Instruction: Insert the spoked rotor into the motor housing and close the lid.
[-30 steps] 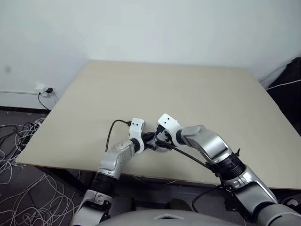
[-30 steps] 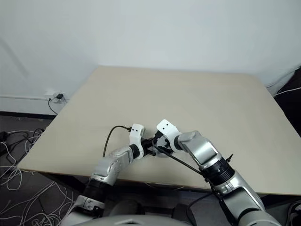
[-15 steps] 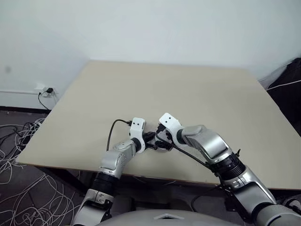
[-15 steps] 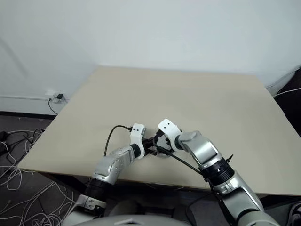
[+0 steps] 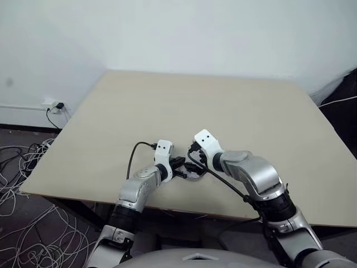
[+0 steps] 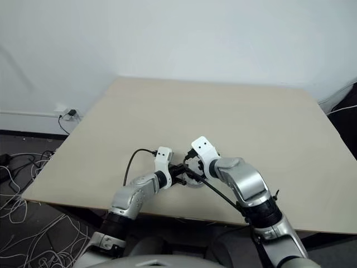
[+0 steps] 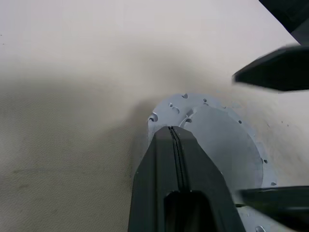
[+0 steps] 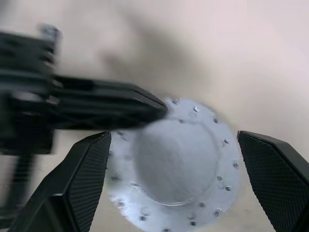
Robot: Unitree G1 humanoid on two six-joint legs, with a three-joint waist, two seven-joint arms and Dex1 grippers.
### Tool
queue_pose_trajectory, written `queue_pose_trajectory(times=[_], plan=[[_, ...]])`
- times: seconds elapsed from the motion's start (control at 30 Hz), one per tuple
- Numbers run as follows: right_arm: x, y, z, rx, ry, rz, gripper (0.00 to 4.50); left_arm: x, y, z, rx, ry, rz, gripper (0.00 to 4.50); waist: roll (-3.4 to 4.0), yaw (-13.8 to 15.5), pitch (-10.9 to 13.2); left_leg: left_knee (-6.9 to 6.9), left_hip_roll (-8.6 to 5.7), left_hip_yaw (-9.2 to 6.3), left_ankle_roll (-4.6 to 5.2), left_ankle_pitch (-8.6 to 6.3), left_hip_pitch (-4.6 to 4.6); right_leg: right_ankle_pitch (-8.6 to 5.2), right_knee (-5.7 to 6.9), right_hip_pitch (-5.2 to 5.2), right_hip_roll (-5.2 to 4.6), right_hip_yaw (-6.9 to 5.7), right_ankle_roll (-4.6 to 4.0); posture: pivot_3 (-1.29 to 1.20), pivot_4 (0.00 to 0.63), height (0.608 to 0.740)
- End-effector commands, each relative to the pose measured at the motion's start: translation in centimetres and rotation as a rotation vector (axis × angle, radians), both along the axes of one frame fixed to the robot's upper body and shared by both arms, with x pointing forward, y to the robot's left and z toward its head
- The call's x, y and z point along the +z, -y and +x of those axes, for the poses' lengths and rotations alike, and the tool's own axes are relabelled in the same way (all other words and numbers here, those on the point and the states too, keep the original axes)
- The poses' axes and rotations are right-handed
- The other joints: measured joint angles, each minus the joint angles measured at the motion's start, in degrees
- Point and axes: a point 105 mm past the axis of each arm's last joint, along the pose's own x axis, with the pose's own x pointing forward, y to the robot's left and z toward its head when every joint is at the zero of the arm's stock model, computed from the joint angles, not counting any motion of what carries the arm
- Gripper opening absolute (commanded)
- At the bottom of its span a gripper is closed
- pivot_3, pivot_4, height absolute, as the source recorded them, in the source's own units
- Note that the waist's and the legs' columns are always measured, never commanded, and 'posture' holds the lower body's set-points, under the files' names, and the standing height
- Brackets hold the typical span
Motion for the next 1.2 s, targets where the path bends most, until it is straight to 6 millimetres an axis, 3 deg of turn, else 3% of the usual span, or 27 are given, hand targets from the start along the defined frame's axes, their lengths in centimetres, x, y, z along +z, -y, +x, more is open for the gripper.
queue_pose_trajectory(times=[0.03, 0.2, 0.33, 0.57, 0.77, 0.97, 1.2], plan=[[1.2, 0.0, -1.1, -0.037, 0.041, 0.041, 4.47, -0.6, 0.8, -0.9, -0.046, -0.033, 0.006, 0.00, 0.00, 0.1, 0.0, 0.00, 0.00, -0.01, 0.01, 0.00, 0.00, -0.01, -0.02, 0.01, 0.00, 0.00, -0.01, 0.00, 0.000, 0.740], [0.7, 0.4, -2.5, -0.112, 0.066, 0.038, 4.47, -0.6, 0.9, -1.1, -0.061, -0.032, 0.007, 0.00, 0.00, 0.1, 0.0, -0.01, -0.02, 0.01, 0.05, -0.03, -0.01, 0.00, -0.07, 0.02, 0.00, -0.06, -0.01, 0.00, 0.000, 0.740], [0.8, 0.8, -3.0, -0.205, 0.188, 0.033, 4.47, -0.5, 0.9, -1.1, -0.070, -0.031, 0.006, 0.00, -0.01, 0.2, 0.0, -0.03, -0.04, 0.01, 0.05, -0.03, -0.02, -0.01, -0.11, 0.02, 0.03, -0.10, 0.00, 0.00, 0.000, 0.740], [0.0, 2.7, -2.8, -0.350, 0.370, -0.035, 4.47, -0.6, 0.9, -1.2, -0.086, -0.032, 0.012, 0.00, -0.03, 0.2, 0.0, -0.01, -0.16, 0.02, 0.08, -0.04, 0.07, -0.01, -0.14, 0.17, 0.31, -0.15, 0.06, 0.00, 0.000, 0.740], [-1.7, 3.3, -3.2, -0.617, 0.204, 0.290, 4.47, -0.5, 0.8, -1.1, -0.094, -0.028, 0.017, 0.00, -0.04, 0.1, 0.1, 0.02, -0.05, -0.02, 0.10, -0.04, 0.11, 0.03, -0.19, 0.27, 0.47, -0.14, 0.15, 0.00, 0.000, 0.740], [-1.6, 3.6, -2.8, -0.780, 0.076, 0.653, 4.47, -0.4, 0.7, -0.9, -0.096, -0.021, 0.021, 0.00, 0.05, 0.1, 0.1, 0.06, -0.04, -0.01, 0.13, -0.06, 0.10, 0.21, -0.43, 0.36, 0.48, -0.09, 0.41, 0.00, 0.000, 0.740], [-2.4, 4.1, -2.6, -0.817, -0.024, 0.824, 4.47, -0.3, 0.4, -0.8, -0.096, -0.016, 0.027, 0.00, 0.33, 0.1, 0.1, -0.02, 0.05, -0.01, 0.12, -0.06, 0.10, 0.23, -0.51, 0.33, 0.26, -0.03, 0.43, 0.00, 0.000, 0.740]])
